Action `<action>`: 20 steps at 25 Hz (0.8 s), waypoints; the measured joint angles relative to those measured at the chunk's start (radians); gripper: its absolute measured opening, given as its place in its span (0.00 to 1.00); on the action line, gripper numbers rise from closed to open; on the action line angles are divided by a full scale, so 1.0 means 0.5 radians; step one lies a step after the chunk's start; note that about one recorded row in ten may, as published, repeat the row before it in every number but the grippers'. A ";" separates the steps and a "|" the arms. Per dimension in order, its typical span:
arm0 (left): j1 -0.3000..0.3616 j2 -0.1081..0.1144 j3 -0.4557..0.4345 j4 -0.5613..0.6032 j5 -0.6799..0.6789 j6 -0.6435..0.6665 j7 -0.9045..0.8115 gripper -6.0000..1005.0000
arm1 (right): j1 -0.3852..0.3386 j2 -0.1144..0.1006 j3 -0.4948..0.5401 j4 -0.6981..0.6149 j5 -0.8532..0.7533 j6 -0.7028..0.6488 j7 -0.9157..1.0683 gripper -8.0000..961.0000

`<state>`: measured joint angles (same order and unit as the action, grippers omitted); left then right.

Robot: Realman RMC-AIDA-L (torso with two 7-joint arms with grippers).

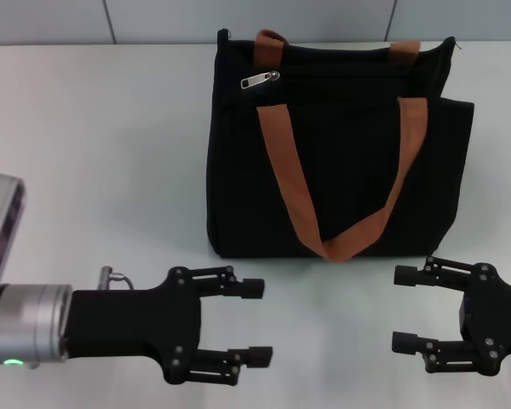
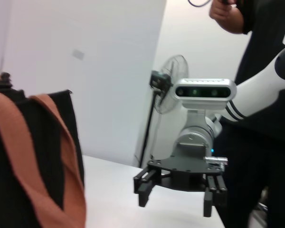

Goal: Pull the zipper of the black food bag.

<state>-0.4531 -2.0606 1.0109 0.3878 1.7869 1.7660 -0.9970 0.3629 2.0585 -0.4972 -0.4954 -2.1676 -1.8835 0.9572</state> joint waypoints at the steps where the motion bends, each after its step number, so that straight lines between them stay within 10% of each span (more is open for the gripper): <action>1: 0.017 0.001 -0.012 0.003 -0.005 0.002 0.010 0.78 | 0.007 -0.002 -0.002 0.003 0.000 -0.002 -0.007 0.87; 20: 0.115 0.102 -0.068 0.007 -0.003 0.145 0.128 0.76 | 0.037 -0.008 -0.030 -0.001 -0.027 0.006 -0.012 0.87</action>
<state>-0.3958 -2.0097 0.9772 0.3914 1.7852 1.8383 -0.9331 0.3814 2.0547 -0.5123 -0.4960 -2.1813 -1.8806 0.9513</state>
